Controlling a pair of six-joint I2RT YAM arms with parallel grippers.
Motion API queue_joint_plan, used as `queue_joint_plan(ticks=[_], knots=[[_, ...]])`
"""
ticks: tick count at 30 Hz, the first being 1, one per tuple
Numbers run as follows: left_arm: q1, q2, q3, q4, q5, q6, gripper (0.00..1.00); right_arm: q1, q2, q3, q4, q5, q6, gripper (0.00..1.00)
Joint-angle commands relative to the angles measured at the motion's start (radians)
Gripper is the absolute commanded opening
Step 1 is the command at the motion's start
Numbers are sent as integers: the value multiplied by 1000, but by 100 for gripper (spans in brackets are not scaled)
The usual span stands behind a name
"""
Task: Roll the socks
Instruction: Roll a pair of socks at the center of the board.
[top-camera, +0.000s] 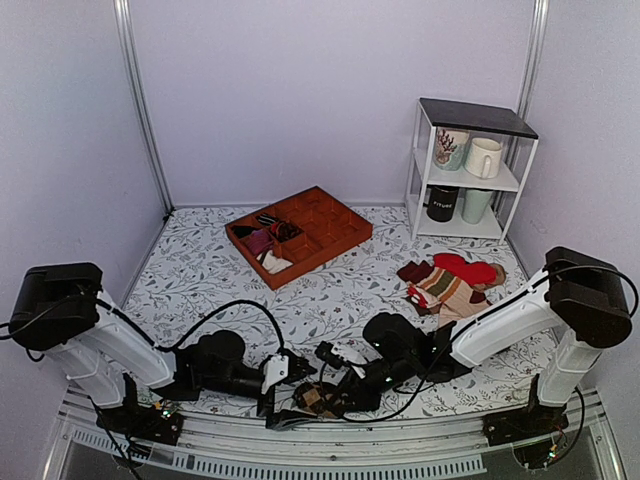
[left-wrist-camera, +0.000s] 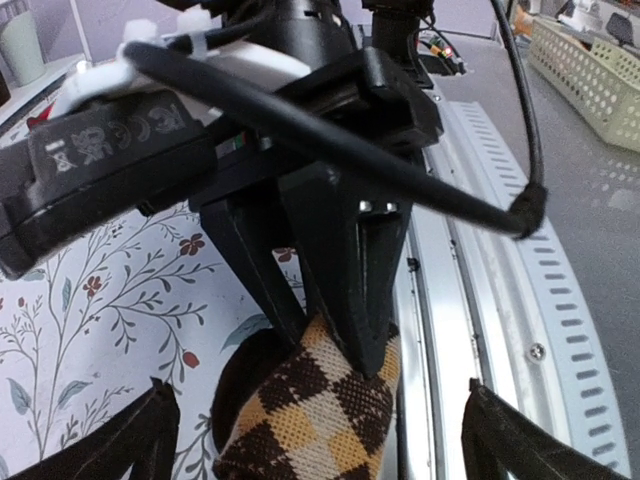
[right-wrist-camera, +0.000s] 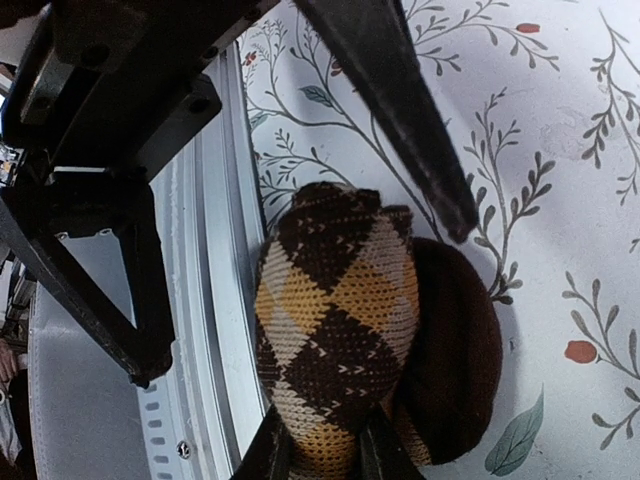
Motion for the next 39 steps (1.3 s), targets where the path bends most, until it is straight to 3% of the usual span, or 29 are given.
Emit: queue_joint_plan(ticks=[1,3,4,6,7,11,17,24,27,33,39], knots=[[-17,26,7,-6,22,-10,97,0,95,-40,-260,19,18,17],[-17,43,30,-32,19,-4,93,-1,105,-34,-265,20,18,17],[-17,56,39,-41,23,-2,85,-2,109,-31,-269,21,18,17],[-17,80,54,-50,26,-10,57,-2,108,-29,-271,24,18,17],[-17,87,53,-45,25,-16,53,-3,106,-28,-272,26,18,17],[-13,103,40,-5,5,-38,53,-6,104,-34,-271,27,19,17],[-11,140,41,-22,4,-65,36,-11,106,-24,-285,34,20,17],[-10,195,48,-87,-37,-114,35,-19,98,24,-337,67,10,22],[-9,209,39,-87,-43,-136,35,-26,75,45,-366,102,-6,30],[-8,231,27,-73,-43,-155,35,-39,-65,63,-397,238,-42,64],[-2,250,34,-79,-31,-158,35,-70,-194,43,-373,199,-83,86]])
